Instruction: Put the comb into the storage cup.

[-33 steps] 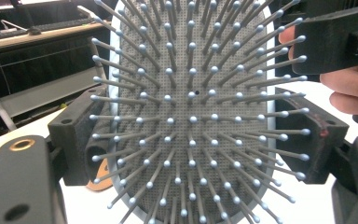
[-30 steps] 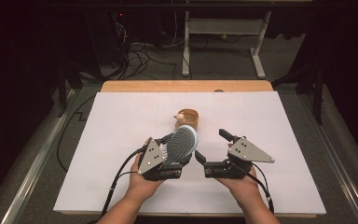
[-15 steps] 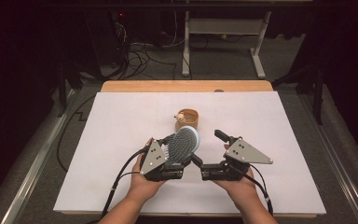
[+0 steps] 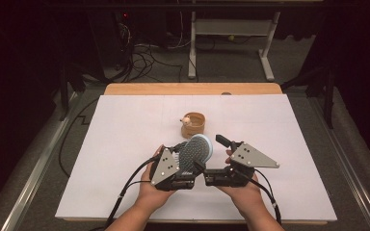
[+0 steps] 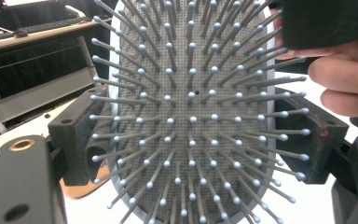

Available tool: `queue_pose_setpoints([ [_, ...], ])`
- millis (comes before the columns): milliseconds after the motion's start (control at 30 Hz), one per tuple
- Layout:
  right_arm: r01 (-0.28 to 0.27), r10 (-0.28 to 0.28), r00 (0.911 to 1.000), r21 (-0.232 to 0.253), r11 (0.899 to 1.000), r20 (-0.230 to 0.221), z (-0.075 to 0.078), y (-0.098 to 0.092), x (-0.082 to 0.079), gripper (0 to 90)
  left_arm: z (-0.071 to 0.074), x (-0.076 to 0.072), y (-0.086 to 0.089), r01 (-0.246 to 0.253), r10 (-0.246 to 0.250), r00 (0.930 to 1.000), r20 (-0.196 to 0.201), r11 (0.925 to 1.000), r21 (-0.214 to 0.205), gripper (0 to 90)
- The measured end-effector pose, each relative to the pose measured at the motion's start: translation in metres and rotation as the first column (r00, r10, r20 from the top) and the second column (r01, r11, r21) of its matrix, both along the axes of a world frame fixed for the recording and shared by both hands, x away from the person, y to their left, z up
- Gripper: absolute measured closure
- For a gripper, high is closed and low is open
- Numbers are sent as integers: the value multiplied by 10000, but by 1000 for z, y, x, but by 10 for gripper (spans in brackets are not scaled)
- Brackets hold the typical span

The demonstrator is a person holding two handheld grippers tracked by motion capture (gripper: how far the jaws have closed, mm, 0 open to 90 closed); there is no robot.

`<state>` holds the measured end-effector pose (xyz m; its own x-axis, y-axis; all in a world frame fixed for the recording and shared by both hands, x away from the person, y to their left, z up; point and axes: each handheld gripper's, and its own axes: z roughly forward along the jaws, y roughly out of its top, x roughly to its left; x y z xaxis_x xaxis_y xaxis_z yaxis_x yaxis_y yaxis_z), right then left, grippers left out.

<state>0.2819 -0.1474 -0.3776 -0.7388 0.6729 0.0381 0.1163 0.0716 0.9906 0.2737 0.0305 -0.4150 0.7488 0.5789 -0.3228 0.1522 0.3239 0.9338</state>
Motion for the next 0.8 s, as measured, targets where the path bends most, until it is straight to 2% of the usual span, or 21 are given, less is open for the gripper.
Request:
queue_pose_setpoints([
  [300, -158, 164, 9995, 250, 9996, -263, -4, 2, 4, 192, -2, 0, -2, -8, 8, 10000, 3, 9999, 102, 205],
  [600, -690, 749, 9943, 789, 9945, -753, -5, 3, 7, 371, -2, 0, -2, -117, 116, 9999, 32, 9998, 134, 205],
  [800, -742, 879, 9892, 1168, 9904, -1169, -6, 3, 9, 406, -1, 1, -2, -196, 196, 9998, 48, 9997, 161, 205],
])
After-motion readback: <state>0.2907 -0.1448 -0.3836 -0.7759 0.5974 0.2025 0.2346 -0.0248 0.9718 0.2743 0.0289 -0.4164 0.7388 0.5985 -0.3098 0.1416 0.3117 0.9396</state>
